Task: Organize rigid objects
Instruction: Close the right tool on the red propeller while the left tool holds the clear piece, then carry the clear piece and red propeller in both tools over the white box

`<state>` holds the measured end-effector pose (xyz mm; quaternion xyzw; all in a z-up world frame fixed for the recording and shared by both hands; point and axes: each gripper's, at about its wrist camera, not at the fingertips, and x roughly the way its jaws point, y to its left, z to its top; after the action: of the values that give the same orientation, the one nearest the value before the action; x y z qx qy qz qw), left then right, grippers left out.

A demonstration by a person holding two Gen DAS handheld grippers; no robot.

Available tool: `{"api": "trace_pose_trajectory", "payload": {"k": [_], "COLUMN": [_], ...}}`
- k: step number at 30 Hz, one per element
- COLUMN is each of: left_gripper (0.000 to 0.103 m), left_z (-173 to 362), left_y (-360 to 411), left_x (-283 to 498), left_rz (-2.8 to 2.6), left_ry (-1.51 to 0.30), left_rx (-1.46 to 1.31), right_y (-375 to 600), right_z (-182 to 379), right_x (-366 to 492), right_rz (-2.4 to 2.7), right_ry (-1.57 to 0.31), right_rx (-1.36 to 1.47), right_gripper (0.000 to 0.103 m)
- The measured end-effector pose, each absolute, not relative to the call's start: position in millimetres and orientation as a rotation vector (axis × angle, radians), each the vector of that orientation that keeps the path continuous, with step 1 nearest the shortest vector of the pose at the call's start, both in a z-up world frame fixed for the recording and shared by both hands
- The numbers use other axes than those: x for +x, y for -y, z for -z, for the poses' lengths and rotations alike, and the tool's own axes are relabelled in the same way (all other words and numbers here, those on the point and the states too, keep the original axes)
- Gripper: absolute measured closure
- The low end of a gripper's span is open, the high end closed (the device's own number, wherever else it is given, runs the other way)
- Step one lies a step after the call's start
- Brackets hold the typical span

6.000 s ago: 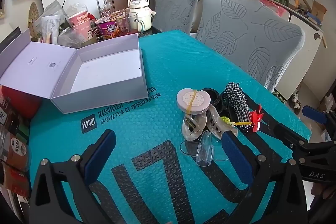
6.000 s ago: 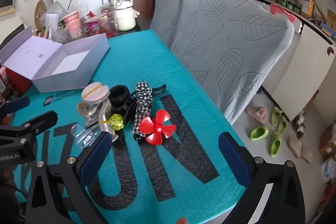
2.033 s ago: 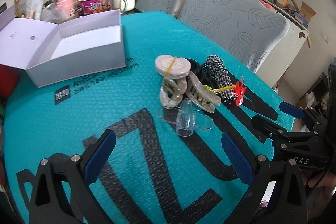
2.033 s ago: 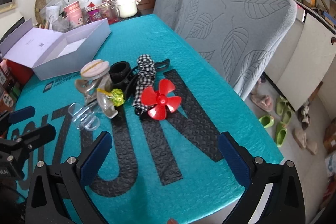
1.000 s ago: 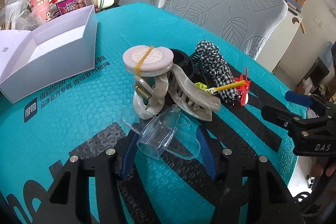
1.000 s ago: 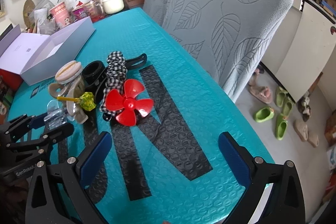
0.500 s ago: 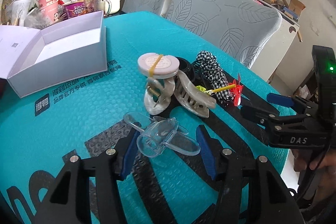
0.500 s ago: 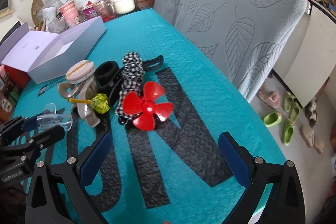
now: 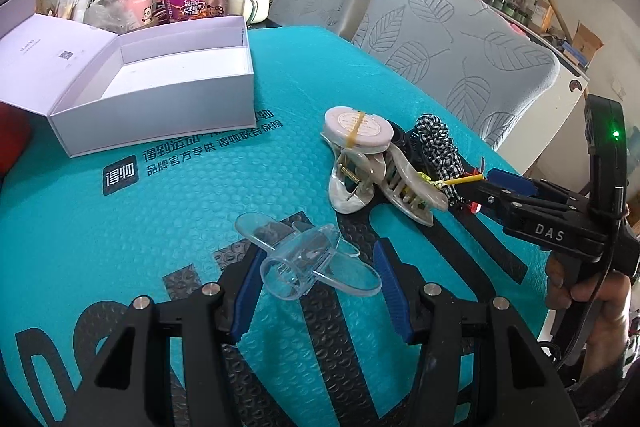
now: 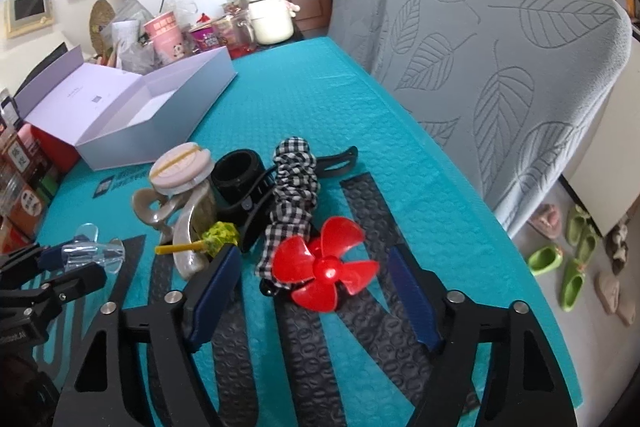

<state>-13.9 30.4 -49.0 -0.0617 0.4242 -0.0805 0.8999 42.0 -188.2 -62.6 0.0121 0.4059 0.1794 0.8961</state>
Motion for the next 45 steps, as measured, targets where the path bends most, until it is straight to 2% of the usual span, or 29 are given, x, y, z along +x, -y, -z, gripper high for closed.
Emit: {"api": "trace_pose_trajectory", "payload": {"k": [1, 2, 5, 26, 45], "left_gripper": [0.049, 0.049, 0.049, 0.049, 0.049], "left_z": [49.3, 49.2, 49.5, 37.3, 10.0], "left_y": [-30.5, -31.0, -31.7, -40.0, -96.3], "left_x": [-13.4, -12.9, -13.3, -36.1, -88.2], "left_rz": [0.169, 0.171, 0.175, 0.167, 0.018], "left_ry": [-0.879, -0.880, -0.881, -0.836, -0.704], "left_rx": [-0.129, -0.131, -0.132, -0.144, -0.169], "right_y": [187.9, 187.7, 189.0, 198.1, 140.5], "right_z": [64.1, 65.4, 66.3, 47.1, 22.0], "right_x": [43.4, 44.8, 43.8, 4.1, -47.1], "right_rz": [-0.372, -0.369, -0.368, -0.355, -0.505], "right_ry": [-0.846, -0.848, -0.834, -0.792, -0.719], "right_rx": [0.028, 0.030, 0.039, 0.047, -0.013], "right_gripper": [0.034, 0.041, 0.049, 0.049, 0.049]}}
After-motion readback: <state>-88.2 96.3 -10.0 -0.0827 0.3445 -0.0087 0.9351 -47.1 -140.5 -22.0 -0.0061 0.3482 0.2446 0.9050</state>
